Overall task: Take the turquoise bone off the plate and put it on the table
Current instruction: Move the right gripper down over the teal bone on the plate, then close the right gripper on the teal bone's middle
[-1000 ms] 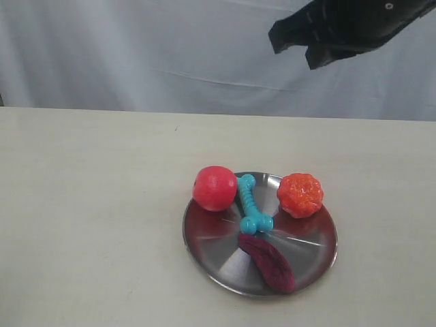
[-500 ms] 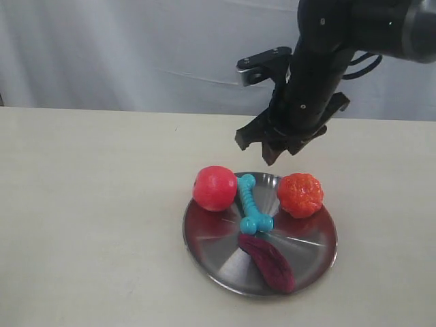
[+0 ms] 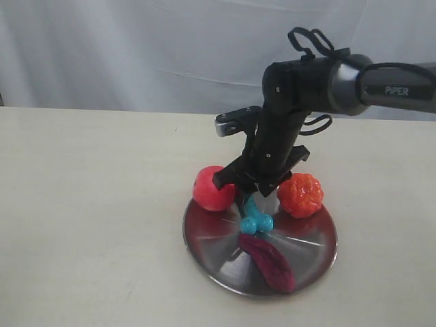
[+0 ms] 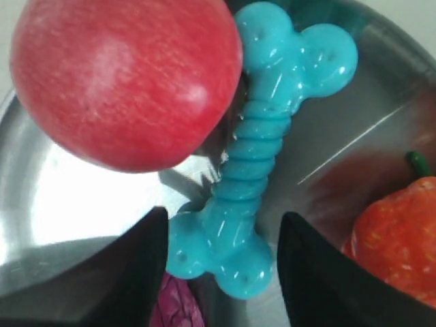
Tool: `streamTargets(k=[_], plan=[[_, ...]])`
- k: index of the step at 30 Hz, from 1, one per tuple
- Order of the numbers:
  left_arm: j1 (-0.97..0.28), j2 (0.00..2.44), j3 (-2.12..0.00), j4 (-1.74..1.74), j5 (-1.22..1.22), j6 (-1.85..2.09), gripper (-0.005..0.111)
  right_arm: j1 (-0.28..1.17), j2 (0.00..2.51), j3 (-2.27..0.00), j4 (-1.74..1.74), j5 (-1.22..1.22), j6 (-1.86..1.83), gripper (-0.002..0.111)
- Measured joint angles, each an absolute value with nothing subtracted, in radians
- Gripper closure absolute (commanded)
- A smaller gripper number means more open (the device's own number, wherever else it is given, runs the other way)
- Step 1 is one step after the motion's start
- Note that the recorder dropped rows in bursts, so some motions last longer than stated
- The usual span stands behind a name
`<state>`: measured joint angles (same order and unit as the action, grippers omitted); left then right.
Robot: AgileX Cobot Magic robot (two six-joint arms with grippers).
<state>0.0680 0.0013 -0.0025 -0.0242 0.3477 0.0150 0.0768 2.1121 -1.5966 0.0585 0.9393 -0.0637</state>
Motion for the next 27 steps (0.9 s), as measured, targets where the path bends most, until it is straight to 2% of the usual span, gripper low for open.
streamTargets(k=[27], plan=[[0.068,0.001,-0.003,-0.024,0.348,0.015,0.107,0.077,2.18,-1.597,0.059,0.842,-0.067,0.06]])
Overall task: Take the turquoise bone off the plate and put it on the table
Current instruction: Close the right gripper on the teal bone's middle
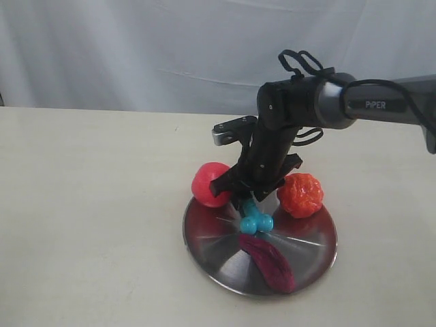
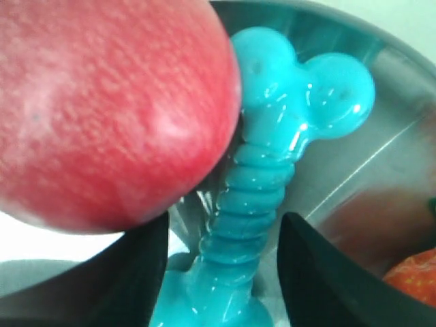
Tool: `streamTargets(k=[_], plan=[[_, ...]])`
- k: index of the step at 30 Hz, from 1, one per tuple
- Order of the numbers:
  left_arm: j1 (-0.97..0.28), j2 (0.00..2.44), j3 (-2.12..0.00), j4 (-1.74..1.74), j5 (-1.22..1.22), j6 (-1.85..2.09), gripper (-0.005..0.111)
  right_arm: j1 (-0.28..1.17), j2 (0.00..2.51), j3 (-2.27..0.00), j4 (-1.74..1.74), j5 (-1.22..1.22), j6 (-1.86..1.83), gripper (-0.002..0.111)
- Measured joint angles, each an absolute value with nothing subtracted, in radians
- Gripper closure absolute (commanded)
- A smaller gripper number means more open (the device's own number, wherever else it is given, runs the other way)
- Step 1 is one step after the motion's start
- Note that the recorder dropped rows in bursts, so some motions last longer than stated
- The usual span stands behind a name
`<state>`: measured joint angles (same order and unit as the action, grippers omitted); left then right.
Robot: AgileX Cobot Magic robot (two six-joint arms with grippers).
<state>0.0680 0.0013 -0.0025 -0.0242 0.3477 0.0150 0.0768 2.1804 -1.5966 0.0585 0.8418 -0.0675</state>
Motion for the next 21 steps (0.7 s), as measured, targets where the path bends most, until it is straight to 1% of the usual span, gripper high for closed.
streamTargets(k=[8,10,15,21], plan=[[0.068,0.001,-0.003,-0.024,0.348,0.015,0.107,0.077,2.191,-1.597,0.059,0.846,-0.067,0.062],[0.068,0.001,-0.003,-0.024,0.348,0.015,0.107,0.077,2.203,-1.597,0.059,0.851,-0.067,0.071],[0.068,0.001,-0.003,-0.024,0.348,0.015,0.107,0.077,2.209,-1.597,0.056,0.855,-0.067,0.109],[0.068,0.001,-0.003,-0.024,0.348,0.015,0.107,0.077,2.196,-1.597,0.056,0.857,-0.067,0.109]])
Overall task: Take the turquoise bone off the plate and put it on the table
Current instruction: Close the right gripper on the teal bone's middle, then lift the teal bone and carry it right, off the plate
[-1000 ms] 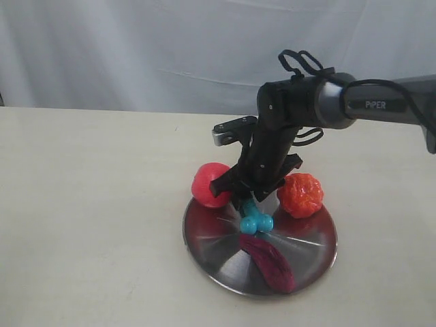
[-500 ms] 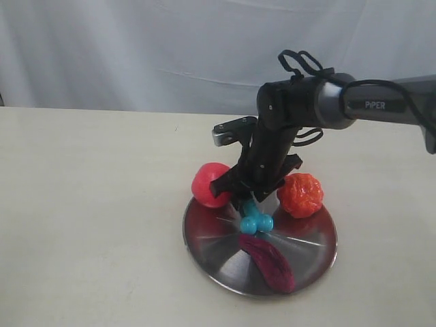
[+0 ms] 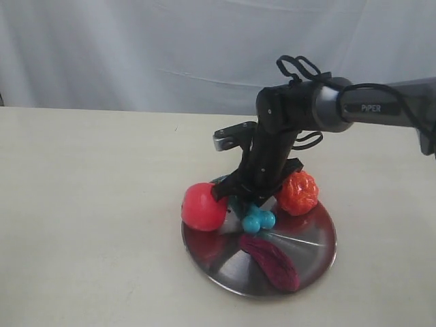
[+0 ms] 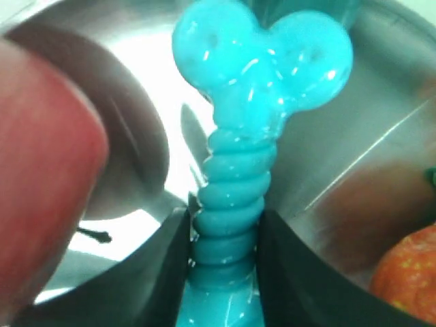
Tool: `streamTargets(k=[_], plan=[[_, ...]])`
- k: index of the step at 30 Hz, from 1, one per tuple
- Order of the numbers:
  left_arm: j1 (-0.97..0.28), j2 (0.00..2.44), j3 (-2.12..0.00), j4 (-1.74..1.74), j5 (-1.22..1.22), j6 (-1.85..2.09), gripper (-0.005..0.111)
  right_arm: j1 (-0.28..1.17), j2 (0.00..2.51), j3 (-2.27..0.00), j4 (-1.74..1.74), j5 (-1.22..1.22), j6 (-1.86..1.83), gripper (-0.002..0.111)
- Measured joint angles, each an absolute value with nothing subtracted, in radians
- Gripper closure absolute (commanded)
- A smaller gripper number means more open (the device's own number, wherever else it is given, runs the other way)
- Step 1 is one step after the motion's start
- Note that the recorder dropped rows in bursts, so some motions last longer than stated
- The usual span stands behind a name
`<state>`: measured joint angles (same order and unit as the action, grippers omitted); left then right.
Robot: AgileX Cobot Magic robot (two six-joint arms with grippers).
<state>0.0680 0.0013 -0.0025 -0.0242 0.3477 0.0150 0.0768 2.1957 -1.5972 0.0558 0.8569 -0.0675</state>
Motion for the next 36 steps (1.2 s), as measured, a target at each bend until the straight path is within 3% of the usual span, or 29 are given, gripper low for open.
streamTargets(k=[14,23,27,33,36], plan=[[0.068,0.001,-0.003,-0.024,0.348,0.015,0.107,0.077,1.858,-1.597,0.048,0.927,-0.042,0.109],[0.068,0.001,-0.003,-0.024,0.348,0.015,0.107,0.073,1.563,-1.597,-0.209,1.026,0.091,0.109],[0.068,0.001,-0.003,-0.024,0.348,0.015,0.107,-0.039,1.458,-1.597,-0.251,1.11,0.108,0.109],[0.068,0.001,-0.003,-0.024,0.348,0.015,0.107,-0.342,1.467,-1.597,-0.064,1.178,0.026,0.109],[0.068,0.001,-0.003,-0.024,0.348,0.015,0.107,-0.39,1.509,-1.554,-0.06,1.182,0.019,0.109]])
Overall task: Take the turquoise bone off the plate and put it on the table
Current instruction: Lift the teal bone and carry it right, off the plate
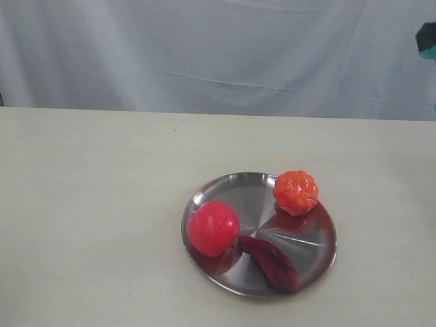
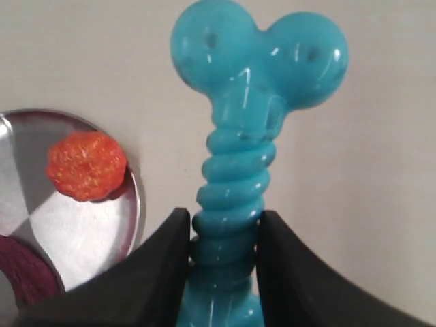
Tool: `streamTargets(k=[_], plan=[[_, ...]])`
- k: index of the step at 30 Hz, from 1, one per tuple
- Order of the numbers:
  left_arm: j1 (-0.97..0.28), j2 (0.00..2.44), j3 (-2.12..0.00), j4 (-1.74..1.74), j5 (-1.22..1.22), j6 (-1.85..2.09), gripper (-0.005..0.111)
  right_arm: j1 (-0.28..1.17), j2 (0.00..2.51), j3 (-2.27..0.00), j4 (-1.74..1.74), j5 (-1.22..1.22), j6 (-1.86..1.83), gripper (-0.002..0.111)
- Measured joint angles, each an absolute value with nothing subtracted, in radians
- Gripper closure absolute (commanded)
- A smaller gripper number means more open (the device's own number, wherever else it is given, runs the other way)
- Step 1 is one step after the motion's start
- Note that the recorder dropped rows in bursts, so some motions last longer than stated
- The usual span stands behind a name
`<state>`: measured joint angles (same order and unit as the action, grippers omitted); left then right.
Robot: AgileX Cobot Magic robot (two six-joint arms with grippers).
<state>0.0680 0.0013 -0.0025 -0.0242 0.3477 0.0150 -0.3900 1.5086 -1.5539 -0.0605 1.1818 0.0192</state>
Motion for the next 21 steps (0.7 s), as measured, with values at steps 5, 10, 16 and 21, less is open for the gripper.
streamTargets(k=[5,10,16,21], plan=[[0.068,0.001,-0.003,-0.024,0.348,0.015,0.107,-0.399,1.618,-1.432,-0.051,1.144,0.008,0.109],[0.068,0.001,-0.003,-0.024,0.348,0.015,0.107,-0.399,1.712,-1.364,-0.049,1.103,0.008,0.109],[0.068,0.001,-0.003,-0.024,0.348,0.015,0.107,-0.399,1.827,-1.318,-0.049,1.088,0.0,0.109],[0.068,0.001,-0.003,-0.024,0.348,0.015,0.107,-0.399,1.913,-1.306,-0.044,1.084,-0.006,0.109]])
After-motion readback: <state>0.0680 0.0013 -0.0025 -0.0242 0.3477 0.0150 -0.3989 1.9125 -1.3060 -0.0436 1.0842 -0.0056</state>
